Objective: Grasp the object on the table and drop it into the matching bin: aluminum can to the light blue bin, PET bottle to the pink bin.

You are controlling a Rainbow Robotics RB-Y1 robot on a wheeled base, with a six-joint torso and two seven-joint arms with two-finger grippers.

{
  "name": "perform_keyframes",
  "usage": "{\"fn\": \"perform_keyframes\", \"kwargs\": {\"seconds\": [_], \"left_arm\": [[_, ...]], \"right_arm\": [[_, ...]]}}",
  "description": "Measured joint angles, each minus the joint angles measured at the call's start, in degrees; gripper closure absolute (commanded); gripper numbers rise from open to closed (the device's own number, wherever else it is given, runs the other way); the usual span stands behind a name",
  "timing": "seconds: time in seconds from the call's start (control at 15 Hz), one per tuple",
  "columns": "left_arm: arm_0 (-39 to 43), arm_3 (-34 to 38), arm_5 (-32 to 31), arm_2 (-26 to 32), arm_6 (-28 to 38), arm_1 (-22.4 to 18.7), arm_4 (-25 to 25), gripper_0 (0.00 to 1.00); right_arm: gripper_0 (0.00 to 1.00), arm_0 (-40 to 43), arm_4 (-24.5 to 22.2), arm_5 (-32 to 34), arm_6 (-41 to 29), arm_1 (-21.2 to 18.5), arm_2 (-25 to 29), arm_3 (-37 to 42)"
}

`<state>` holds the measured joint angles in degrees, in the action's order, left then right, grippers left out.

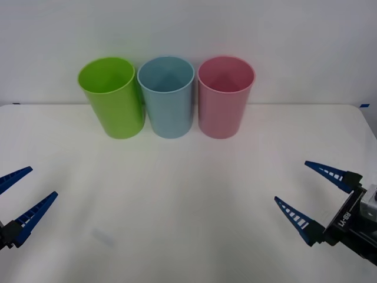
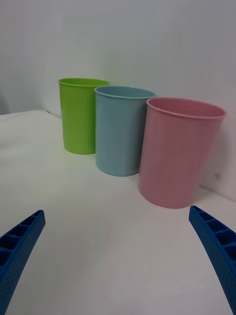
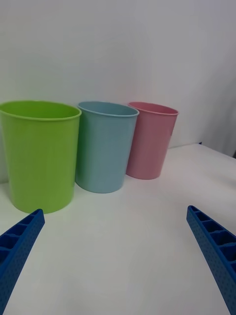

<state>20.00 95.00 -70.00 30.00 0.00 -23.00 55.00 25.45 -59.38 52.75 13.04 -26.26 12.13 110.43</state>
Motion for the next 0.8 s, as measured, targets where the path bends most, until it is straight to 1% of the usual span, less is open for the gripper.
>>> {"fn": "perform_keyframes", "kwargs": {"seconds": [0.13,0.4,0.47,0.6,0.8], "left_arm": [[0.0,0.0,0.0,0.0,0.0,0.0,0.0,0.0],[0.0,0.0,0.0,0.0,0.0,0.0,0.0,0.0],[0.0,0.0,0.0,0.0,0.0,0.0,0.0,0.0],[0.0,0.0,0.0,0.0,0.0,0.0,0.0,0.0],[0.0,0.0,0.0,0.0,0.0,0.0,0.0,0.0]], "right_arm": [[0.0,2.06,0.97,2.12,0.91,0.76,2.21,0.0],[0.0,6.21,3.5,4.19,2.94,1.09,5.3,-0.5],[0.0,6.6,3.97,5.23,3.36,1.33,6.03,-1.57],[0.0,6.08,4.35,9.36,4.03,2.33,8.06,-5.16],[0.0,4.63,4.37,14.53,4.54,2.69,10.57,-9.92]]}}
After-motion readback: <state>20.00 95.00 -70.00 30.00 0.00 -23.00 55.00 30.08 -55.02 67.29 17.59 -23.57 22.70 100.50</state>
